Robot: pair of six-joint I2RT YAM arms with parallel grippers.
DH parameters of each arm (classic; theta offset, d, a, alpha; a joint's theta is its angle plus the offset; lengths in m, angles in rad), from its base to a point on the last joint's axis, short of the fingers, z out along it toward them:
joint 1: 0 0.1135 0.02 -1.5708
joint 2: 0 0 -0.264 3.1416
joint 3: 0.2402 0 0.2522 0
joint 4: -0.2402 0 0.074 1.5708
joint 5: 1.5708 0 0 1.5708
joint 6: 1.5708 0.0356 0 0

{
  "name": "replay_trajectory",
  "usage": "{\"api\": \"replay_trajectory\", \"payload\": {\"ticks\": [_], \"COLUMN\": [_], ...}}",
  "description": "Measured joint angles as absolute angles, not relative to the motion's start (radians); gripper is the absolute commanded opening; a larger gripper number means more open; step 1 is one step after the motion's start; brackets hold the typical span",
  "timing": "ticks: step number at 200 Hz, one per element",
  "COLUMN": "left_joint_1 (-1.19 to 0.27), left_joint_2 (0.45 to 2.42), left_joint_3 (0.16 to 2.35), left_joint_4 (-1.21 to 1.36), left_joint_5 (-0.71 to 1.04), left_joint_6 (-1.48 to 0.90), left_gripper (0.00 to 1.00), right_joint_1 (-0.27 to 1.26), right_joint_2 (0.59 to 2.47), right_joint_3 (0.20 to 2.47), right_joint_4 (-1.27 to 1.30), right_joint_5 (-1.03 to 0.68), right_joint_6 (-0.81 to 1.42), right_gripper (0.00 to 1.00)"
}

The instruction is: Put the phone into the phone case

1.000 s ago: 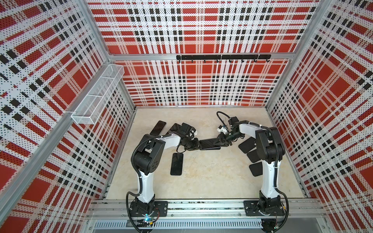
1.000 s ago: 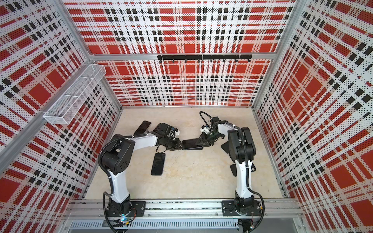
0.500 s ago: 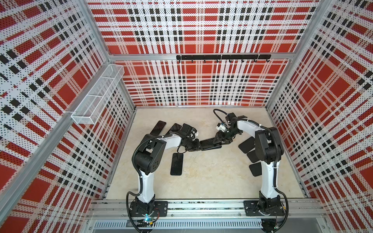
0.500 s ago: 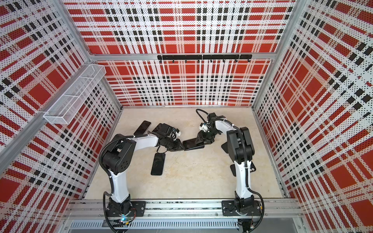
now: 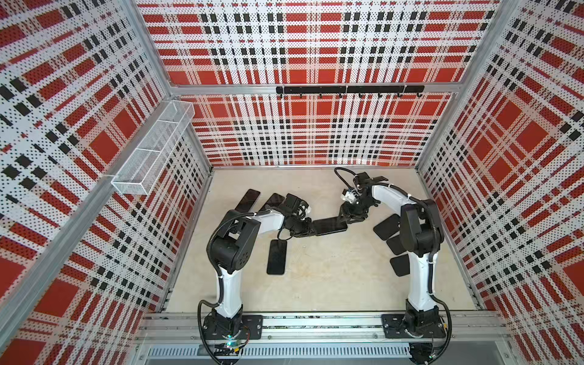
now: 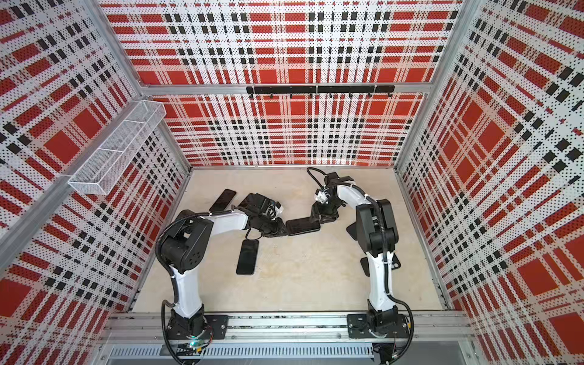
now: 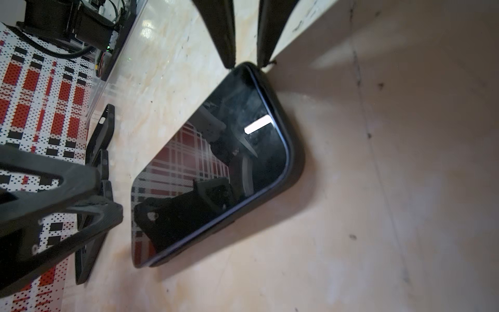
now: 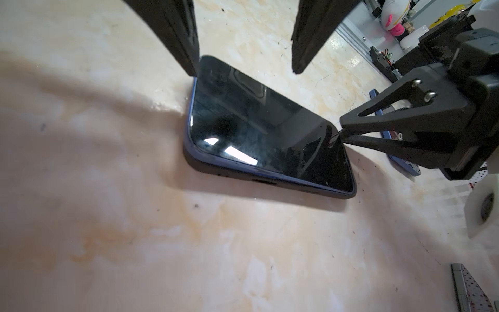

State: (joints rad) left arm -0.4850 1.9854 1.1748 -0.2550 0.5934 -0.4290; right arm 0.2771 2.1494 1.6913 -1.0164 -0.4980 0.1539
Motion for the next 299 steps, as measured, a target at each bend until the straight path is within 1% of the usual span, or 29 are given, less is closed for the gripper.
{"api": "replay_trajectory", "payload": {"ticks": [16, 28, 51, 63, 99, 122, 174, 199, 252, 270, 299], "left_joint_1": [-0.485, -0.485, -0.485, -0.485, -0.485, -0.485, -0.485, -0.485, -0.484, -0.484, -0.484], "left_joint_2": [1.985, 1.985, 1.985, 1.985, 1.985, 1.985, 1.988, 1.990, 1.994, 1.996, 1.998], "left_joint_3": [1.175, 1.175, 1.175, 1.175, 1.175, 1.175, 1.175, 1.175, 1.175, 1.177, 1.179], "left_joint_4": [-0.256, -0.256, -0.256, -0.257, -0.255, -0.255, -0.255, -0.256, -0.255, -0.258, -0.262], "left_joint_5": [0.593, 0.593, 0.591, 0.589, 0.590, 0.589, 0.581, 0.575, 0.571, 0.569, 0.569], "left_joint_6": [-0.425, -0.422, -0.417, -0.416, -0.415, -0.414, -0.414, -0.414, -0.414, -0.415, -0.415], "left_gripper": [0.20, 0.22, 0.32, 0.35, 0.38, 0.36, 0.30, 0.26, 0.21, 0.16, 0.15], "right_joint_1": [0.278, 0.279, 0.279, 0.279, 0.279, 0.279, 0.279, 0.279, 0.281, 0.281, 0.281], "right_joint_2": [2.149, 2.149, 2.149, 2.149, 2.149, 2.151, 2.165, 2.166, 2.166, 2.165, 2.159], "right_joint_3": [1.691, 1.691, 1.691, 1.689, 1.664, 1.657, 1.650, 1.644, 1.636, 1.631, 1.615], "right_joint_4": [-1.016, -1.013, -1.008, -1.000, -0.989, -0.985, -0.972, -0.963, -0.952, -0.947, -0.930], "right_joint_5": [-0.480, -0.464, -0.424, -0.405, -0.381, -0.379, -0.393, -0.410, -0.427, -0.430, -0.434], "right_joint_6": [0.154, 0.154, 0.157, 0.157, 0.158, 0.153, 0.146, 0.145, 0.146, 0.147, 0.150], "right_gripper": [0.52, 0.46, 0.42, 0.40, 0.34, 0.29, 0.25, 0.18, 0.17, 0.16, 0.16]}}
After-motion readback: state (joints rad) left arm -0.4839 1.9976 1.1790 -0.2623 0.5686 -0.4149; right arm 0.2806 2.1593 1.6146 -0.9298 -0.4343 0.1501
